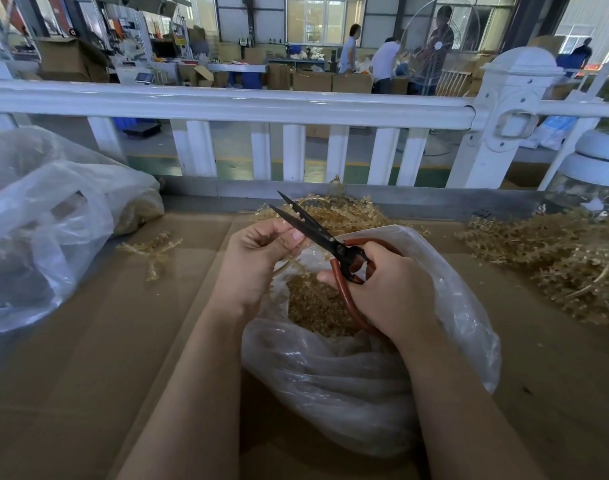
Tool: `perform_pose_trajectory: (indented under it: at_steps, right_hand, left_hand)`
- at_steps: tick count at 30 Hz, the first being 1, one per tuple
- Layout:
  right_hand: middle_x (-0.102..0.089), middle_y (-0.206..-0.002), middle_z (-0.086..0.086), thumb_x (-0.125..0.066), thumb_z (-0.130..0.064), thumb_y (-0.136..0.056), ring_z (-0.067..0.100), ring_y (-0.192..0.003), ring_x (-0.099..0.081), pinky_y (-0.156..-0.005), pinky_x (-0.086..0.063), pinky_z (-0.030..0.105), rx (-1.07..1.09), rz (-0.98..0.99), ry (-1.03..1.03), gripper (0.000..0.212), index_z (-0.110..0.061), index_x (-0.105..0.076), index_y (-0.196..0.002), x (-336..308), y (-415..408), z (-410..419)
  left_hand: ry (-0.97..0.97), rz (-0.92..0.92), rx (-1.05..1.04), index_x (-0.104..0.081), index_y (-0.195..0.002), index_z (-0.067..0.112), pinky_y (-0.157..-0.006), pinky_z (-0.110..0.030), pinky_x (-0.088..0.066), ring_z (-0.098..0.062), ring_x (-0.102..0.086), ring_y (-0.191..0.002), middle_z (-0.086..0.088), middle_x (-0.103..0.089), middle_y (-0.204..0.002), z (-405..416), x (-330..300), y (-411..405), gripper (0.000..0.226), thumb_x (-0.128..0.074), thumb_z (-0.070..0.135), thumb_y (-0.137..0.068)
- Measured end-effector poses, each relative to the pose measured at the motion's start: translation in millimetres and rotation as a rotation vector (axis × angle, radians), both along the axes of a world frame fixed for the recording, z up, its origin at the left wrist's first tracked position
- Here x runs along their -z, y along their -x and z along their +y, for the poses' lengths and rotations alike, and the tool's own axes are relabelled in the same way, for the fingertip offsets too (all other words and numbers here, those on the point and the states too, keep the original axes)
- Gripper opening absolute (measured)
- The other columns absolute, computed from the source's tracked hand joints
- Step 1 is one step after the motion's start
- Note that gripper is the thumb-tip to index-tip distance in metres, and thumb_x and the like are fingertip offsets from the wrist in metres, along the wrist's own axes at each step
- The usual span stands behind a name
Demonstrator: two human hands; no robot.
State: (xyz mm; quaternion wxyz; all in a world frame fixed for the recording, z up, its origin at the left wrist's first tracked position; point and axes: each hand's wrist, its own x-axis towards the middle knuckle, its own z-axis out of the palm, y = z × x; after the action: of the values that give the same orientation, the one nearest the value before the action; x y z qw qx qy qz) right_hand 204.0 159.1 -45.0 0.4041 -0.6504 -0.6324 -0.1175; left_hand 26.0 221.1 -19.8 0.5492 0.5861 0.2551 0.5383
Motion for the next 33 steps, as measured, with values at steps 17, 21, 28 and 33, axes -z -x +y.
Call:
perform_pose_trajectory:
  at_steps: [17,21,28,33]
  right_hand:
    - [-0.061,-0.072,-0.012,-0.045,-0.085,-0.075,0.006,-0.061,-0.054,-0.055,-0.038,0.011,-0.016,-0.038,-0.013,0.067,-0.020,-0.060,-0.081,-3.9,1.2,-2.8]
    - [-0.057,-0.071,-0.017,-0.049,-0.084,-0.074,0.002,-0.061,-0.051,-0.058,-0.032,0.004,-0.005,-0.021,0.005,0.063,-0.022,-0.060,-0.077,-3.7,1.5,-3.1]
    - [-0.066,-0.073,-0.014,-0.045,-0.088,-0.073,0.004,-0.064,-0.059,-0.059,-0.050,0.016,-0.019,-0.010,0.024,0.069,-0.023,-0.065,-0.083,-1.0,0.4,-1.0]
    - [-0.068,-0.075,-0.014,-0.042,-0.090,-0.072,0.005,-0.066,-0.061,-0.061,-0.052,0.018,-0.042,0.020,0.022,0.073,-0.023,-0.068,-0.087,-0.9,0.7,-1.1]
  left_hand:
    - [-0.072,0.027,0.042,-0.080,-0.079,0.020,-0.074,-0.020,-0.053,-0.009,-0.070,-0.082,0.002,-0.076,-0.085,0.2,1.3,0.8,0.014,-0.070,0.013,-0.073]
    - [-0.055,0.028,0.056,-0.077,-0.085,0.011,-0.074,-0.021,-0.053,-0.010,-0.069,-0.082,0.000,-0.076,-0.085,2.3,2.9,1.5,0.013,-0.070,0.014,-0.074]
    - [-0.038,0.023,0.094,-0.068,-0.090,-0.003,-0.073,-0.022,-0.052,-0.014,-0.061,-0.078,-0.008,-0.069,-0.085,3.0,5.1,-0.7,0.021,-0.067,0.014,-0.078]
    - [-0.025,0.008,0.118,-0.071,-0.081,0.006,-0.063,-0.015,-0.046,-0.003,-0.055,-0.062,0.006,-0.067,-0.069,2.8,4.8,-0.6,0.008,-0.066,0.012,-0.078]
